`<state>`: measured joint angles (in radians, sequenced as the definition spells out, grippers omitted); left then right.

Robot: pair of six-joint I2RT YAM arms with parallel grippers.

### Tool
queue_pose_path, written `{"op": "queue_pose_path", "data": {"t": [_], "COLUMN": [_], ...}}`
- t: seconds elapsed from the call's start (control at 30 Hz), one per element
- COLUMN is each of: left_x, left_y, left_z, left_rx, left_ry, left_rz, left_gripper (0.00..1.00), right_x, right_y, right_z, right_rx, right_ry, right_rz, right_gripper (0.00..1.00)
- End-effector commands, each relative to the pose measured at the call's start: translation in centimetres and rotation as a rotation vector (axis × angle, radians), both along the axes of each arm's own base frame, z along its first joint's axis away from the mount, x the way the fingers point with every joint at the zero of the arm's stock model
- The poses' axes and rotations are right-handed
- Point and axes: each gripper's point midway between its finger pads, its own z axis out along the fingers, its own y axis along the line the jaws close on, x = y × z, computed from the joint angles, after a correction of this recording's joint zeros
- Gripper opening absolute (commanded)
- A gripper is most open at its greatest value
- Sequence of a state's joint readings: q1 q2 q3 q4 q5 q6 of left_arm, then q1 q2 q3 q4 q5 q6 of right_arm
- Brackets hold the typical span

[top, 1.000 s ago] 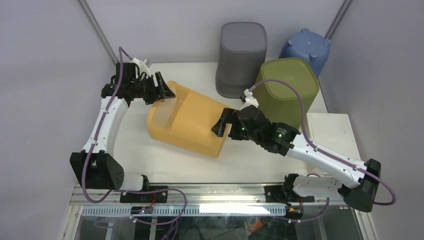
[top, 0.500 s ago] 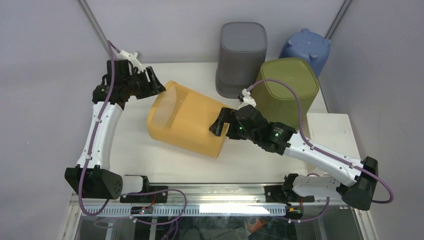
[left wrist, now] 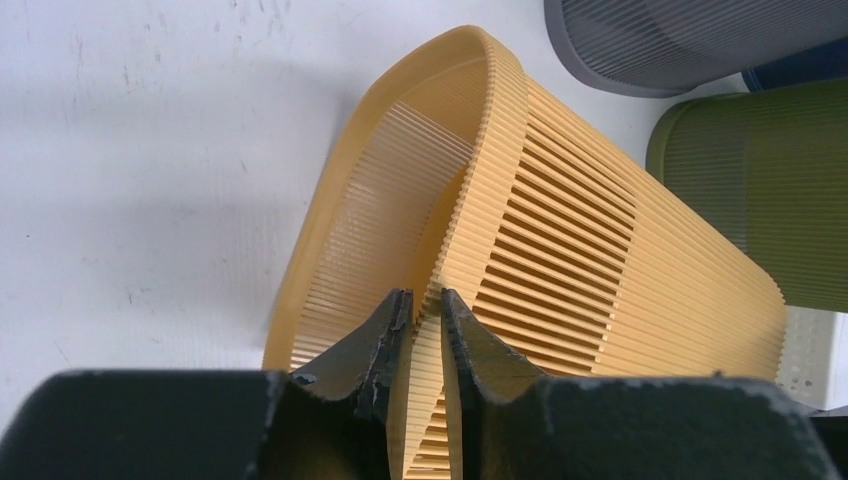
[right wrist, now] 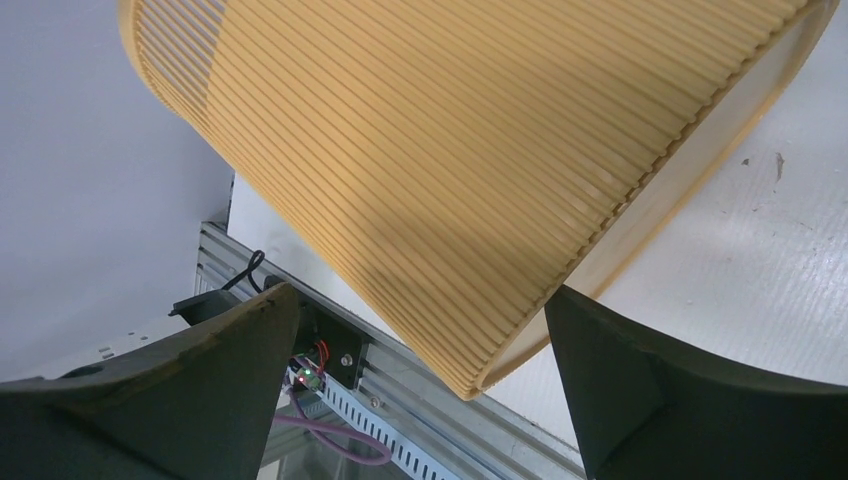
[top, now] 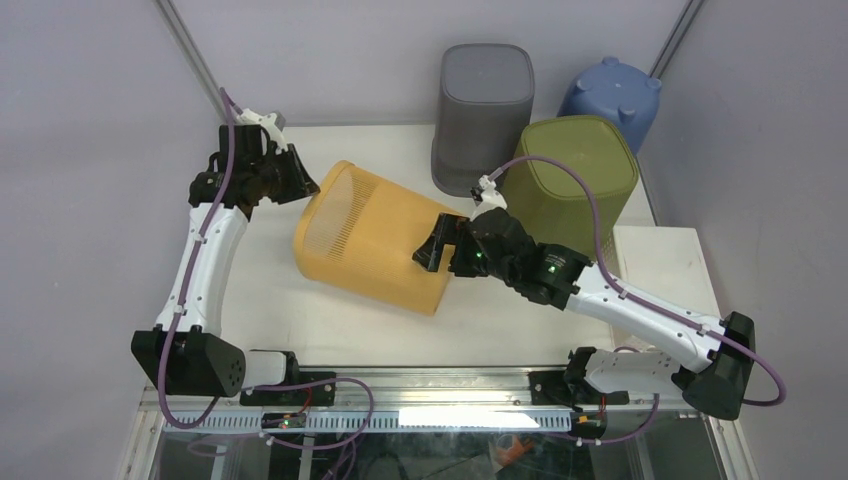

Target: Turn the large container upside down

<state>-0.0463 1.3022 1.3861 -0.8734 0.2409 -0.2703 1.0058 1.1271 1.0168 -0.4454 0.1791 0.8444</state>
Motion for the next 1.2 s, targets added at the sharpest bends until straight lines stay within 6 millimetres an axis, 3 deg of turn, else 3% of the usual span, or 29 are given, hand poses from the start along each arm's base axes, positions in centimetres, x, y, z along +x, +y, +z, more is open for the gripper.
{"op": "queue_pose_path", "data": {"t": [0.0, 0.2, 0.37, 0.8, 1.0, 1.17], "left_x": [0.2, 0.2, 0.1, 0.1, 0.2, 0.2], "left_y": [-0.2, -0.2, -0.5, -1.0, -2.0, -2.7], "left_z": [-0.9, -2.9, -3.9, -5.1, -5.8, -6.6], "left_rx": [0.01, 0.011, 0.001, -0.014, -0.042, -0.05], "left_ry": [0.007, 0.046, 0.07, 0.09, 0.103, 0.118], "left_rz": [-0.013, -0.017, -0.028, -0.038, -0.058, -0.072], "left_gripper": [0.17, 0.17, 0.16, 0.17, 0.17, 0.17], "right_x": [0.2, -0.1, -0.1, -0.2, 0.6, 1.2], "right_y": [1.5, 1.8, 1.7, 2.5, 3.5, 5.1], "right_z": [5.0, 7.8, 11.3, 18.4, 19.8, 19.5], "right_rx": [0.139, 0.186, 0.242, 0.346, 0.341, 0.326], "right_ry": [-0.107, -0.16, -0.226, -0.386, -0.431, -0.426], "right_rz": [0.047, 0.084, 0.093, 0.147, 0.156, 0.18], "right_gripper": [0.97, 0.97, 0.97, 0.97, 0.98, 0.98]}}
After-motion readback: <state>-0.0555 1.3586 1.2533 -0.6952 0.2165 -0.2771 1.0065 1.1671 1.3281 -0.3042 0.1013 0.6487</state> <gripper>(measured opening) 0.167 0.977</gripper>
